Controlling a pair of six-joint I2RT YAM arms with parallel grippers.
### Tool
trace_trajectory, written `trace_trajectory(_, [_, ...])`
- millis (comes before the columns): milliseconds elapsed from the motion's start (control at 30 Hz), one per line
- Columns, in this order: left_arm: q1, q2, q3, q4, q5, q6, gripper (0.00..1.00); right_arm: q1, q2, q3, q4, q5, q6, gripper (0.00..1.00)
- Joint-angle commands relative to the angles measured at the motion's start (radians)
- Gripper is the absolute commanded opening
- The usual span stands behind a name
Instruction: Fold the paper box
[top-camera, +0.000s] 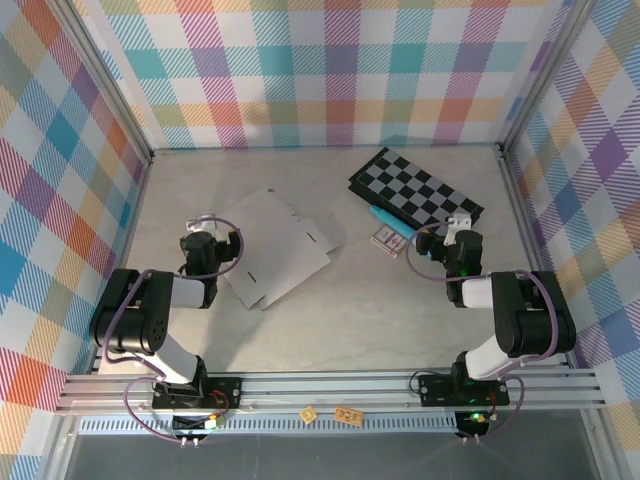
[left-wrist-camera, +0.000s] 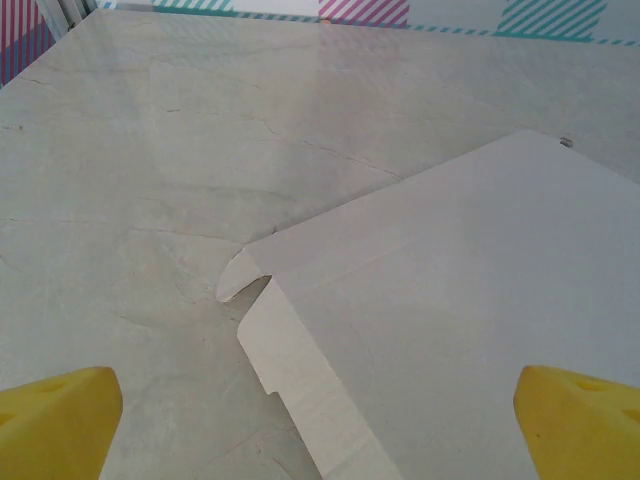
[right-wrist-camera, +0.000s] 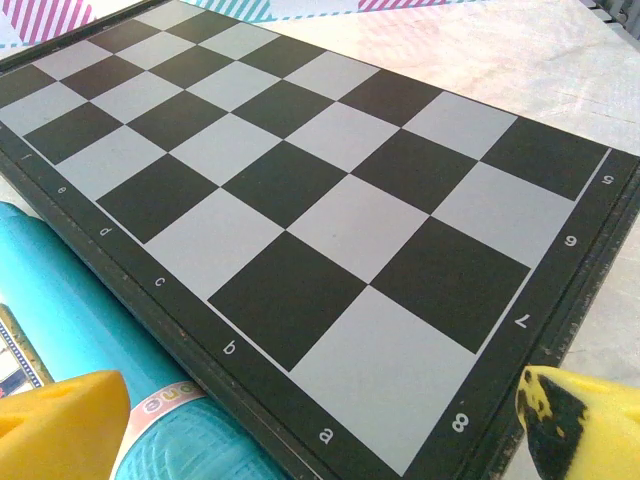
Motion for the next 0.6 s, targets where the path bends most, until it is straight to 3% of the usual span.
trace_trajectory(0, [-0.006,-0.001,-0.014,0.035,-0.016,-0.011,1.0,-0.003,-0.007,0.014,0.026,0.002,0.007,0.99])
trace_trajectory(567, [-0.007,-0.017,-0.006,0.011,-0.008,-0.006,1.0,-0.002,-0.036,0.019,-0.009,0.002,0.01,0.99])
